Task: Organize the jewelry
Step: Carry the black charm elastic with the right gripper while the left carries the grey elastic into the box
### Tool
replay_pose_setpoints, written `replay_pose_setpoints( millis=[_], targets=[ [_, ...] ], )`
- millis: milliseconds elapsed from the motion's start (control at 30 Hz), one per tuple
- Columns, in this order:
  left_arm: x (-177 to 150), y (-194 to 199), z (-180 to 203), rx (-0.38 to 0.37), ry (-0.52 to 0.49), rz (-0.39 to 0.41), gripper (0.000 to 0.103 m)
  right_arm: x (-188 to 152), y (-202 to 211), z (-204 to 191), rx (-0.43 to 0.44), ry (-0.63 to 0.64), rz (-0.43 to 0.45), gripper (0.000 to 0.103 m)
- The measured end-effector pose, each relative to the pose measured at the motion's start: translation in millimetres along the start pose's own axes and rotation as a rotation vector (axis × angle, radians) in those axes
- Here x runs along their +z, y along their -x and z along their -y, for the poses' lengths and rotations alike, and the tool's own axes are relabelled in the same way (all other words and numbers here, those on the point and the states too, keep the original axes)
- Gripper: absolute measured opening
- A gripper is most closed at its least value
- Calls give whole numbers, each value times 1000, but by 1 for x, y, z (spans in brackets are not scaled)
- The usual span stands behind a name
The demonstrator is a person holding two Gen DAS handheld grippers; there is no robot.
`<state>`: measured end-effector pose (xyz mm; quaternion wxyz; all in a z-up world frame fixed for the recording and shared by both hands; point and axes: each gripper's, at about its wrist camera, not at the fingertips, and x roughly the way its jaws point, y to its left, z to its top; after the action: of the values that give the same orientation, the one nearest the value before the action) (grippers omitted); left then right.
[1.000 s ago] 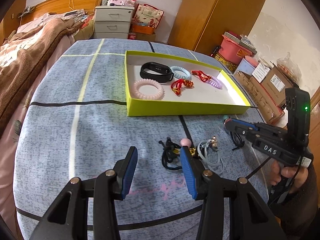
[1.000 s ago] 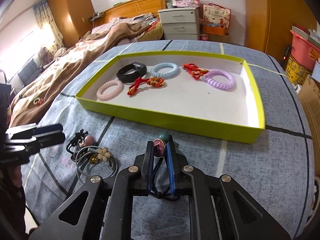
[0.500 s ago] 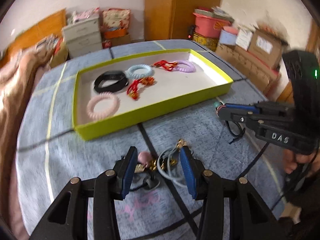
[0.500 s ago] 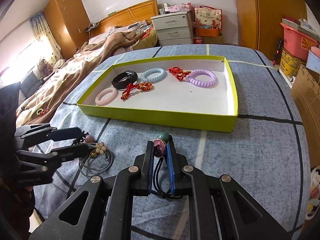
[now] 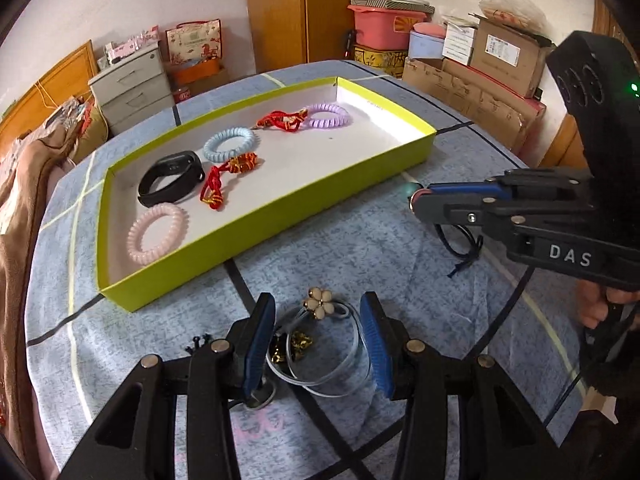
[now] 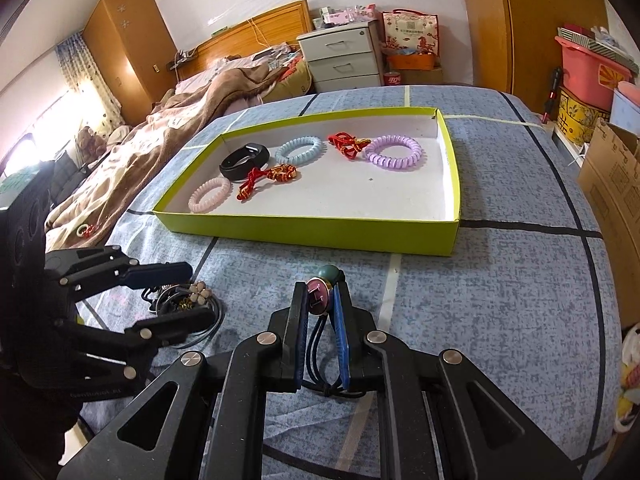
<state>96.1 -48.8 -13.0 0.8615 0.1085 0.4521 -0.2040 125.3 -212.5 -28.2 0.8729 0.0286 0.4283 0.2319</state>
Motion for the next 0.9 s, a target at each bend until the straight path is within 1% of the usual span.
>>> replay_pose_setpoints(
  millis=[100,167,200,233,267,467,700,900],
  targets=[
    [0,-2,-1,2,3,-4,45,-1,0,1,2,-4,0,13],
    [0,-1,0,3,3,-1,37,-1,1,1,3,-5,1,13],
    [0,-1,0,-2,1,-2,36,-1,1,2,4,-5,1,13],
    [0,-2,-1,-1,2,-4,31,0,1,2,5,-4,1,13],
    [1,-3,-2,6,6,-8,23,0,1,1,5,-4,0,13],
    [1,-3,-7,-8,42,2,12,0,0,0,5,-3,-1,13],
    [1,3,-15,-23,96,31,12,0,0,0,2,-1,1,13],
    [3,11,-17,-26,107,55,12,2,6,-1,-1,2,12,13]
  ],
)
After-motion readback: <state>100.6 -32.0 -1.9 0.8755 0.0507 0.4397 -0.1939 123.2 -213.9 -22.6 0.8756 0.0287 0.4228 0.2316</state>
